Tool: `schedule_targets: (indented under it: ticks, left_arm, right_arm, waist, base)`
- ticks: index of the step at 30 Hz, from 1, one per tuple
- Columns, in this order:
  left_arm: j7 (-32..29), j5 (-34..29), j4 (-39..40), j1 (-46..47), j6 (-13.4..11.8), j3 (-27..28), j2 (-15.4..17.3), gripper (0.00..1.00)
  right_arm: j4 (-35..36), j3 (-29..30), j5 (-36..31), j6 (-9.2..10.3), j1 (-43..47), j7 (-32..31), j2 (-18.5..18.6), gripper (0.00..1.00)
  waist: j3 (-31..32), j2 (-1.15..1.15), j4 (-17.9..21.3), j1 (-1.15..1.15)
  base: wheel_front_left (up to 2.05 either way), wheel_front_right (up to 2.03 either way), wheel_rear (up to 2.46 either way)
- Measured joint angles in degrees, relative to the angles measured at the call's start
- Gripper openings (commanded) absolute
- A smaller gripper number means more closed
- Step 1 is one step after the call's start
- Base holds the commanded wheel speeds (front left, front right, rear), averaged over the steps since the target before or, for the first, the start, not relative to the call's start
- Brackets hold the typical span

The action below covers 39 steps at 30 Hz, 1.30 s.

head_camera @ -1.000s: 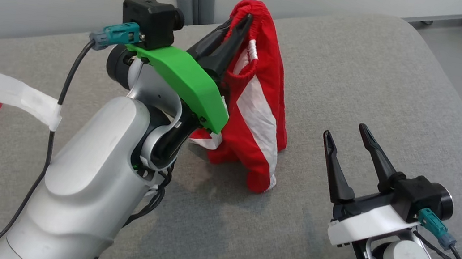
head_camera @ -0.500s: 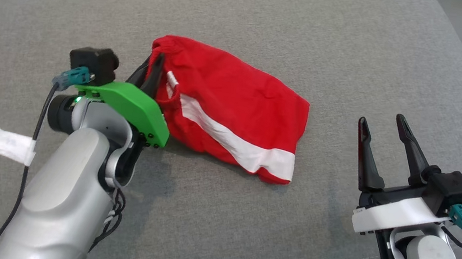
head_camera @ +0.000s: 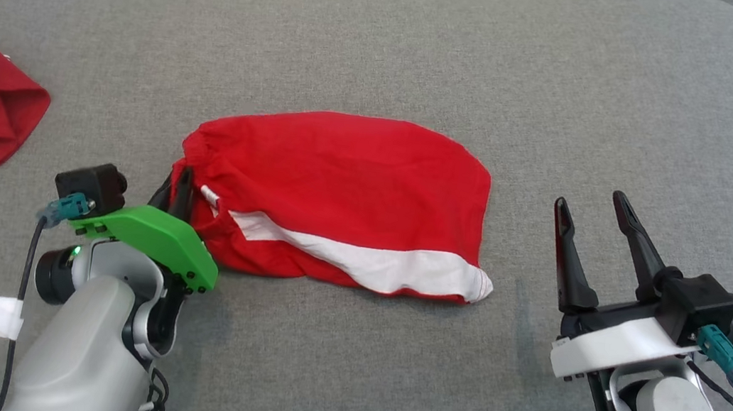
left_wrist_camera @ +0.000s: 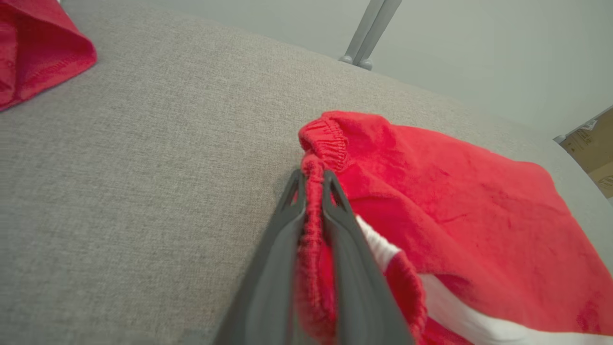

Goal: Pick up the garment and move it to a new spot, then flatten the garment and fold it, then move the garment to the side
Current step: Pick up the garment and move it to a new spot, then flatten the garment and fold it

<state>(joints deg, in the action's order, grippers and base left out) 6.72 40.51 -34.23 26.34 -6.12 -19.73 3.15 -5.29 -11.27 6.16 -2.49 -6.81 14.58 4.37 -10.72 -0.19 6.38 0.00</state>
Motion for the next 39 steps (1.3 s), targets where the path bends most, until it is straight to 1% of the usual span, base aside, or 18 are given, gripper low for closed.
schedule_targets:
  ticks: [1, 8, 15, 19, 24, 28, 32, 34, 39]
  left_arm:
    - [0.2, 0.3, -0.4, -0.3, 0.0, 0.1, -0.1, 1.0]
    - [1.5, 1.5, -2.0, -0.7, 0.3, 0.3, -0.2, 1.0]
    - [1.8, 1.5, -2.0, -0.9, 3.6, -1.5, -0.2, 1.0]
    - [1.5, 1.1, -2.5, -2.6, 4.7, -2.9, 0.1, 1.0]
    - [0.6, 0.6, -4.0, -4.2, 5.1, -4.0, 1.4, 1.0]
    - [0.6, 0.5, -4.3, -4.3, 5.6, -4.1, 1.7, 1.0]
    - [0.6, 0.5, -4.3, -4.3, 5.9, -4.1, 1.7, 1.0]
    - [0.6, 0.3, -4.3, -4.2, 6.2, -4.3, 1.8, 1.0]
    - [0.6, -0.6, -4.3, -3.5, 6.6, -4.8, 1.8, 1.0]
  right_arm:
    - [-0.2, 0.0, 0.0, 0.0, 0.0, 0.0, 0.0, 1.0]
    - [-1.1, 1.0, 0.0, 0.0, 0.3, 0.0, 0.3, 1.0]
    - [-1.5, 1.7, 0.0, 0.0, 0.4, 0.0, 0.5, 1.0]
    - [-1.8, 1.7, 0.0, 0.0, 0.8, 0.0, 0.5, 1.0]
    - [-2.0, 1.6, 0.0, -0.03, 1.4, 0.0, 0.5, 1.0]
    - [-2.0, 1.2, 0.0, -0.52, 1.4, 0.0, 0.4, 1.0]
    - [-2.0, 0.6, 0.0, -0.54, 1.4, 0.0, 0.2, 1.0]
    - [-2.0, 0.4, 0.0, -1.03, 1.4, 0.0, 0.3, 1.0]
    - [-2.1, 0.3, 0.0, -1.04, 1.4, 0.0, 0.2, 1.0]
  waist:
    - [0.2, 0.0, -0.1, 0.0]
    - [1.3, 0.0, -0.7, 0.0]
    - [2.1, 0.0, -1.7, 0.0]
    - [2.8, 0.0, -2.2, 0.0]
    - [3.2, 0.0, -2.3, 0.0]
    - [3.2, 0.0, -2.1, 0.0]
    - [2.9, 0.0, -1.2, 0.0]
    - [2.8, 0.0, -0.7, 0.0]
    - [2.3, 0.0, 0.5, 0.0]
  base:
    - [0.0, 0.0, 0.0]
    - [0.0, 0.0, 0.0]
    - [0.0, 0.0, 0.0]
    - [0.0, 0.0, 0.0]
    - [0.0, 0.0, 0.0]
    - [0.0, 0.0, 0.0]
    - [0.0, 0.0, 0.0]
    - [0.0, 0.0, 0.0]
    - [0.0, 0.0, 0.0]
